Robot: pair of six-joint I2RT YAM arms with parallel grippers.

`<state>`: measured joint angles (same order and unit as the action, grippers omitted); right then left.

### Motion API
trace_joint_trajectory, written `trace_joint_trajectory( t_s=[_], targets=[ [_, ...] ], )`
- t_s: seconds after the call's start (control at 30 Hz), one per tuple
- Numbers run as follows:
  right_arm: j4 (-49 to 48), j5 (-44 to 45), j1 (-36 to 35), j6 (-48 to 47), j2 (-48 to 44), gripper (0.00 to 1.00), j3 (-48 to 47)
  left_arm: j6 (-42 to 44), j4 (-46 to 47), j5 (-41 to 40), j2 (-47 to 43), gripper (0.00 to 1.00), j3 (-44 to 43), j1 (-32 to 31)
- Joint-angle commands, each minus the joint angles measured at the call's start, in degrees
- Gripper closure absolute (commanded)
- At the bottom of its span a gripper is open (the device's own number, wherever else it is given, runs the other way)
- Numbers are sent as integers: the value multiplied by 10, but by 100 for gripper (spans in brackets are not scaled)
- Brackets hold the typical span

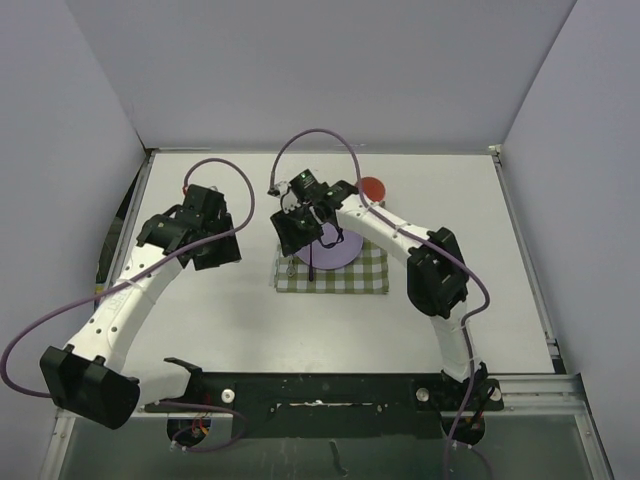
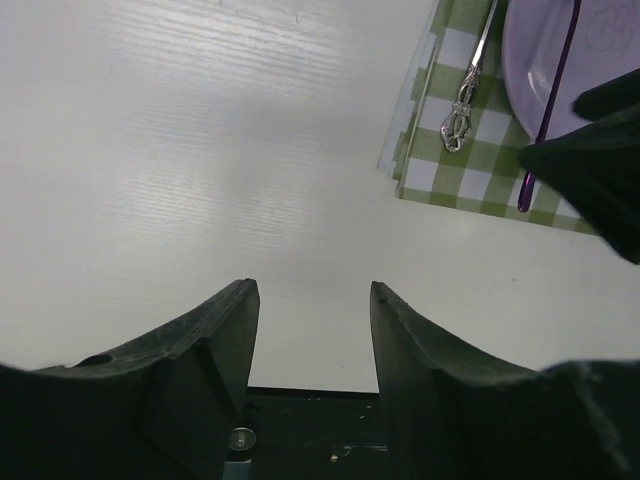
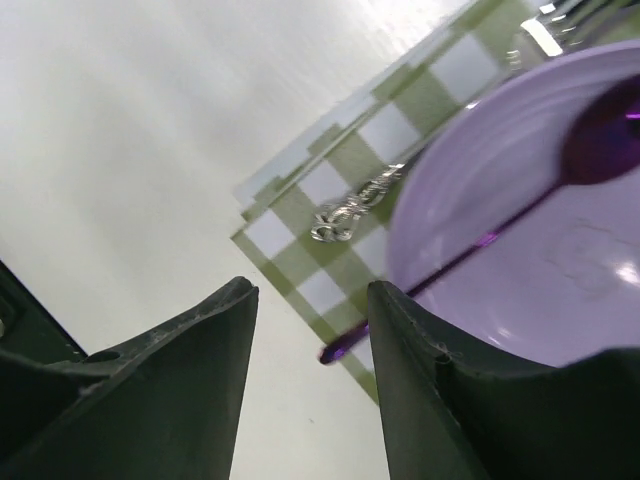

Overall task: Set the dinner table for one person
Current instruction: Adjust the spoon with the napkin.

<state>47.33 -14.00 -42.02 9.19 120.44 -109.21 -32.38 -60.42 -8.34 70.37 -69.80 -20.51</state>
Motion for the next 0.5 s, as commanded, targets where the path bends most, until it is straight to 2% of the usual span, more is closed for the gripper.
trace_joint_trajectory(
  t_s=[0.0, 0.13, 0.3, 0.47],
  targets=[
    [-89, -59, -6, 106, 4, 52, 43, 0, 23, 10, -1, 53, -35, 5],
    [-132, -5, 9, 131, -10, 53, 91, -3, 27, 14, -9, 53, -19, 7],
    [-142, 53, 44, 110, -24, 55, 103, -12, 32, 17, -18, 53, -1, 8],
    [-152, 97, 45, 83, -47, 55, 118, -21, 45, 33, -16, 53, 11, 8]
  ],
)
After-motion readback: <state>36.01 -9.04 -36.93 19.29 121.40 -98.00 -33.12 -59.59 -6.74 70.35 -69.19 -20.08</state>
